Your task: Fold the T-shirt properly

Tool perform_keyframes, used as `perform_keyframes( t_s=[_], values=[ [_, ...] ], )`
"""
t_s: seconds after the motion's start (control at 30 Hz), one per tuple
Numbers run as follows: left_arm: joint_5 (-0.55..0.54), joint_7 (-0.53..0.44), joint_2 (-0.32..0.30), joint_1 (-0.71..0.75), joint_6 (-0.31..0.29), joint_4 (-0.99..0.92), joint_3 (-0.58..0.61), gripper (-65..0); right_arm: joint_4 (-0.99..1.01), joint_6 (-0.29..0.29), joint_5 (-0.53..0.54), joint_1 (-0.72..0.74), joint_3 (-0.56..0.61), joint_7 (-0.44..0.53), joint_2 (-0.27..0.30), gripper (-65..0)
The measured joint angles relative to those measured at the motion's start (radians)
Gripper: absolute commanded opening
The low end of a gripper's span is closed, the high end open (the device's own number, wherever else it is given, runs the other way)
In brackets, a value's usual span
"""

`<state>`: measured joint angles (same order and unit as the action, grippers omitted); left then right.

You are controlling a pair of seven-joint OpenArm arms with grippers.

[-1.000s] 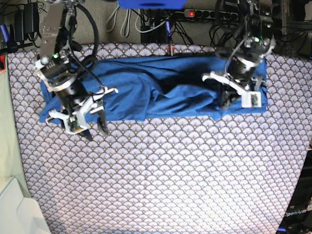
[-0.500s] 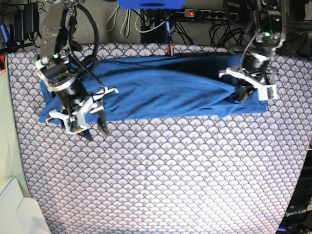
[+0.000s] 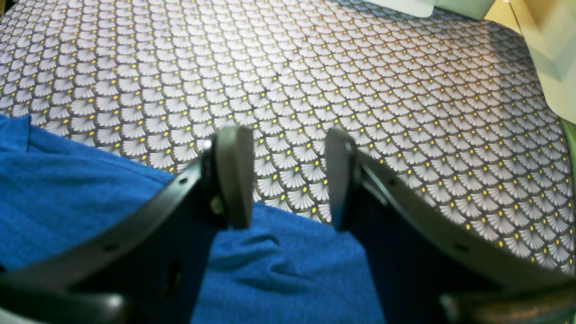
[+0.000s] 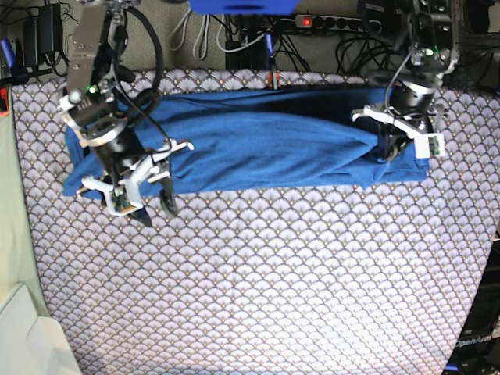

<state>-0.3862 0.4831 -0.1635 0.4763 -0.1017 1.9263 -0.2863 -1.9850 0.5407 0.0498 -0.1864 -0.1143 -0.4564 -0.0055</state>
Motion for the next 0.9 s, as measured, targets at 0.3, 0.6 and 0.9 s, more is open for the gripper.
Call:
perform_keyframes(
  t_s=[0.3,0.6,0.9],
  values=[
    [-0.001,0.007,0.0,0.01,0.0,0.0,0.0,-63.7,0.0,0.0,0.0,0.004,0.002,0.0,0.0,-38.1],
    [0.001,0.093,0.008,0.019,0.005,0.0,0.0,-31.3,0.0,0.0,0.0,0.005,0.003,0.0,0.0,-38.1],
    [-0.005,0.119,0.003,0.021,0.0,0.05,0.0,-27.0,0.0,0.0,0.0,0.019,0.003,0.003,0.0,-38.1]
  ],
)
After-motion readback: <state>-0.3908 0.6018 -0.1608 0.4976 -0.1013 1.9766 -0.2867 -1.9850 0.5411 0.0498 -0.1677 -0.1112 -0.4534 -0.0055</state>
